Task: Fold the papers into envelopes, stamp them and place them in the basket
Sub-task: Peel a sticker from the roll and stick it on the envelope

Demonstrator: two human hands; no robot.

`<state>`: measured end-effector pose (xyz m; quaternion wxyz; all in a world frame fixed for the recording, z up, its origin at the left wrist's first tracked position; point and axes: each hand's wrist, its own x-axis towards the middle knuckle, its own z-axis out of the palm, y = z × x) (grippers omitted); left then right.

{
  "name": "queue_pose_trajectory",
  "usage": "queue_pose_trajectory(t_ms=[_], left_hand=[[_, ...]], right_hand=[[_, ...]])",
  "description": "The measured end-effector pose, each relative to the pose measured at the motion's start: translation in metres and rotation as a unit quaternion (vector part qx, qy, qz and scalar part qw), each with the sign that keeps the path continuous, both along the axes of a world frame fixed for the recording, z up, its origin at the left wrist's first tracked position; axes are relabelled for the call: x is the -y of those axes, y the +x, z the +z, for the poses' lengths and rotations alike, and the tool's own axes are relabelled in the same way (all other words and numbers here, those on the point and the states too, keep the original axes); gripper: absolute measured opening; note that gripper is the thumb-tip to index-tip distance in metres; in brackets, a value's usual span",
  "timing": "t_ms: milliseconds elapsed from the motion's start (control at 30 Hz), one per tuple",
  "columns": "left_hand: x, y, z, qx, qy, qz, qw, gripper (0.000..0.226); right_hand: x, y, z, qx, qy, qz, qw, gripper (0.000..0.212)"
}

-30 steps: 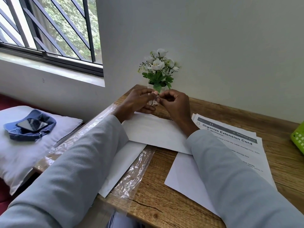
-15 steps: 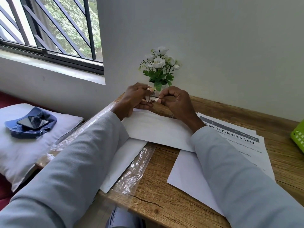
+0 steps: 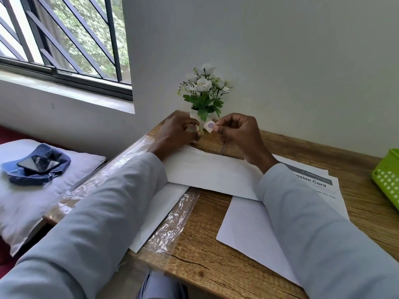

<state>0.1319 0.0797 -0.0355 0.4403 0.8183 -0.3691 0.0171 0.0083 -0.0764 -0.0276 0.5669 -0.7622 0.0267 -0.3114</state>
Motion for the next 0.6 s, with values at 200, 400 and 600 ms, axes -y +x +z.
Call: queue_pose_trajectory(t_ms=[200,400,600], left_hand=[[0.006,0.002,-0.002,0.101,0.117,0.004,0.988,0.042],[0.014,-0.014,0.004,0.161,0.158,-0.037,0.974,0.059],[0.036,-0.065,0.026,0.161,0.171,-0.216,0.948,0.037]], right_hand=[[0.014,-0.023,0.02,-0.09,0.065,0.023,0.994,0.015],[0.025,-0.062,0.032,-0.143,0.036,0.022,0.989,0.015],[0.037,-0.108,0.035,-0.156,0.039,0.01,0.987,0.022]])
